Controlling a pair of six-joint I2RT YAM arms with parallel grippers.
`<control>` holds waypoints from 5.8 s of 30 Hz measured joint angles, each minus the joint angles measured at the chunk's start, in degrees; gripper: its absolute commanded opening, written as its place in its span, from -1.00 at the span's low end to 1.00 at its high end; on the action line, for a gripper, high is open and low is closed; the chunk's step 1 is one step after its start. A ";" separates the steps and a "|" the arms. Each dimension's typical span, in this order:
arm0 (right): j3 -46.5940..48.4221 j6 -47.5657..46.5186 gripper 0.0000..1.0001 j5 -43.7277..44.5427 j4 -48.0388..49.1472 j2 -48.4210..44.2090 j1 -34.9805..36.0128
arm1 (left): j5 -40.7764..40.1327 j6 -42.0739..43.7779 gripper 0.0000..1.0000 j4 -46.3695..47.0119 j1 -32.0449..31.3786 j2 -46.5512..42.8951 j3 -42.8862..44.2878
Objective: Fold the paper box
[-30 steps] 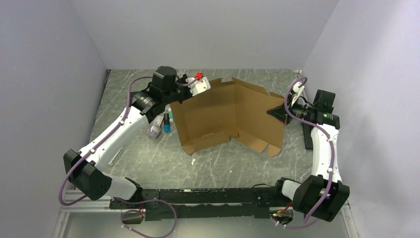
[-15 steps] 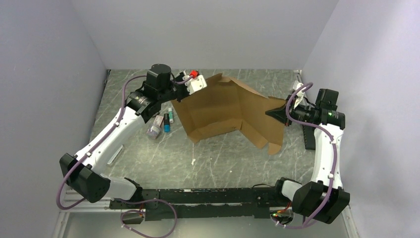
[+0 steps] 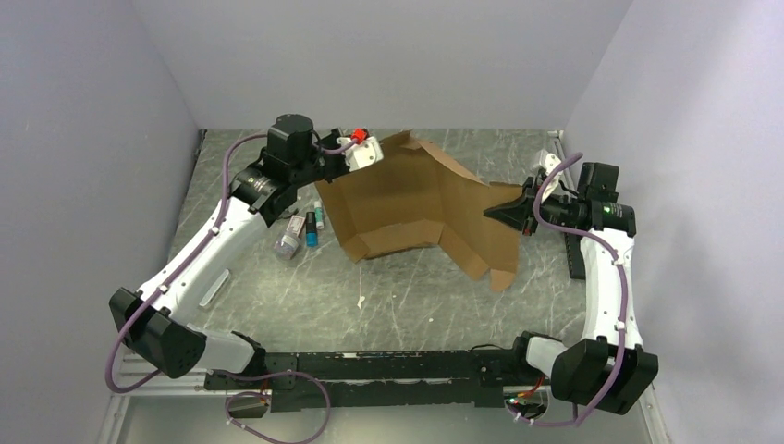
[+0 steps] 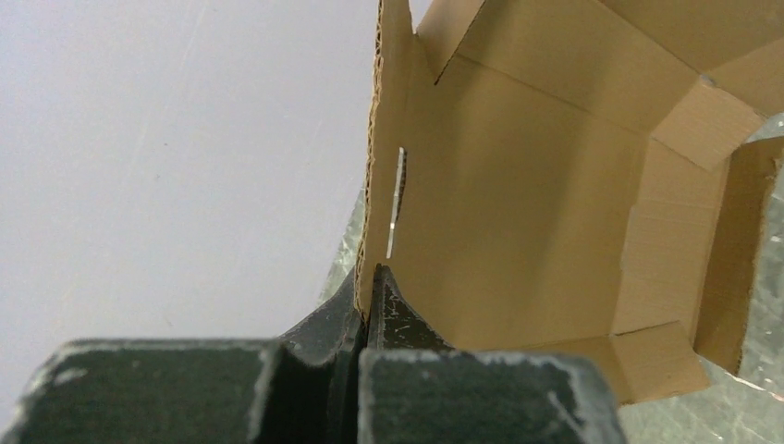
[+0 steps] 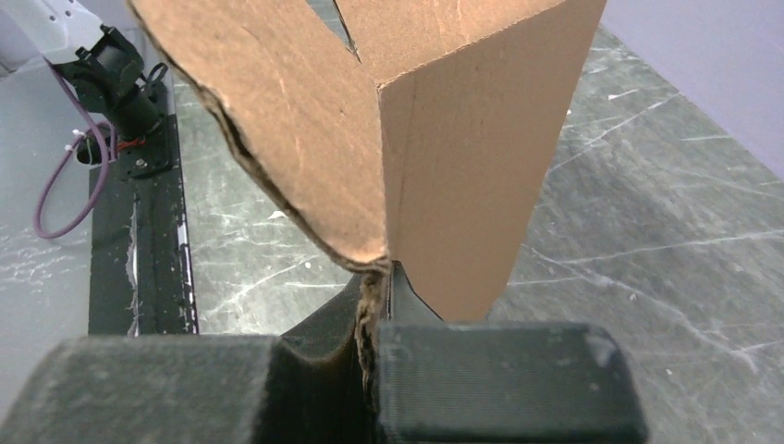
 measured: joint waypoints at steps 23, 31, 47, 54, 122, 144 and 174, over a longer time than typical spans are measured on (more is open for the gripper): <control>-8.94 5.29 -0.73 7.52 10.58 -1.05 3.26 | -5.18 3.19 -1.00 10.43 1.40 -0.61 -7.28; -11.91 14.01 -0.10 12.39 20.24 -1.01 3.26 | -3.93 2.93 -1.00 10.16 1.55 -2.43 -8.07; -25.27 24.87 0.22 13.64 45.35 -1.25 3.58 | -2.08 1.18 -1.00 9.75 1.57 -2.54 -8.07; -30.21 29.42 0.12 14.01 60.08 -1.16 3.78 | -1.79 0.61 -1.00 9.73 1.57 -2.54 -8.07; -2.80 -15.45 -1.00 13.68 1.18 0.07 12.59 | -5.01 4.90 -1.00 18.78 2.84 6.69 -0.28; -3.69 -17.38 -1.00 10.80 -1.40 4.46 11.69 | -3.96 8.83 -0.90 24.35 3.50 7.21 -5.55; -11.19 8.02 -1.00 13.79 22.99 1.25 9.31 | -0.68 -38.14 0.90 9.66 3.54 -21.20 -13.66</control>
